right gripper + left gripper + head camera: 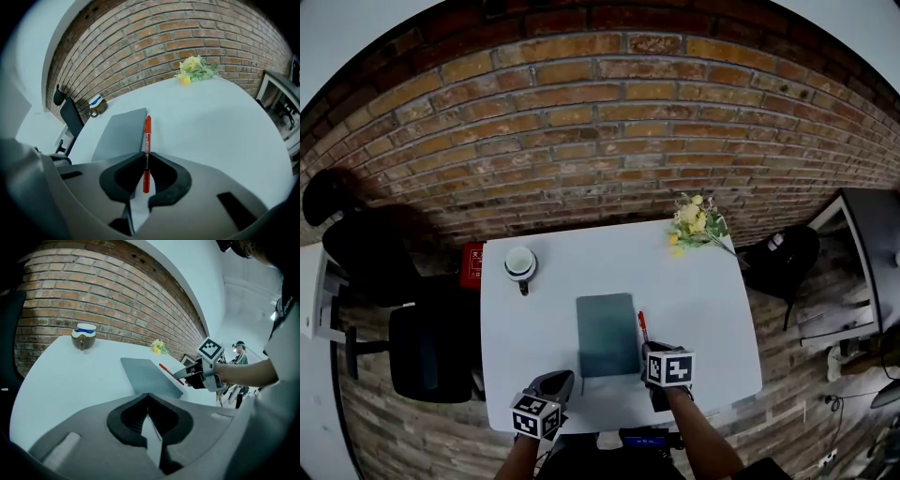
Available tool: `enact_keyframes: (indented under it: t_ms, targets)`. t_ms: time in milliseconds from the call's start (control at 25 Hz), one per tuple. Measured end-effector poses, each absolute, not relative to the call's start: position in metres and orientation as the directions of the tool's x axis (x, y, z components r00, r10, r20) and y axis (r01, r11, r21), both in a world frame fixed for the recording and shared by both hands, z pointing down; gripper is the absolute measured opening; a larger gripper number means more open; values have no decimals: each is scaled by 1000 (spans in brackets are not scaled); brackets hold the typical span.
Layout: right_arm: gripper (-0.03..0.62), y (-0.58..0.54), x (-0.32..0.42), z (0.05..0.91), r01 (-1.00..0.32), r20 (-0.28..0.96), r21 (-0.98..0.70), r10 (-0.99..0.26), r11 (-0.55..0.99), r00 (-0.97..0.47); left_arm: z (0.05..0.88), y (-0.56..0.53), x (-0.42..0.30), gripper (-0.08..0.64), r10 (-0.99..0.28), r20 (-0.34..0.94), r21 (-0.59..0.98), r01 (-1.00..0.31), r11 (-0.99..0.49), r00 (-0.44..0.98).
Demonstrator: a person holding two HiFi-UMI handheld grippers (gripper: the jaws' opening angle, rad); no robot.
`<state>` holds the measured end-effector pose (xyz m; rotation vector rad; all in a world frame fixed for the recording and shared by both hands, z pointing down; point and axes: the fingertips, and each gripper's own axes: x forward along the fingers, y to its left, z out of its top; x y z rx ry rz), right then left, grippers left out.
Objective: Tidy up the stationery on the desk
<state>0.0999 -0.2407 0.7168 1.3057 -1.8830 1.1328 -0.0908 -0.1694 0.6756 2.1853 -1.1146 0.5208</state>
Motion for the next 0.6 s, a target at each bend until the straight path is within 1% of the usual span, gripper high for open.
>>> enact_keyframes:
  t_ms: [280, 600]
  targets:
    - [49, -238, 96, 730, -916, 818, -388, -419, 101, -393, 686, -162, -92, 12, -547, 614, 354, -818, -452, 568]
    - [51, -233, 91, 735, -887, 802, -453, -393, 92, -450, 689, -159, -89, 12, -537, 624, 354, -818, -453, 568]
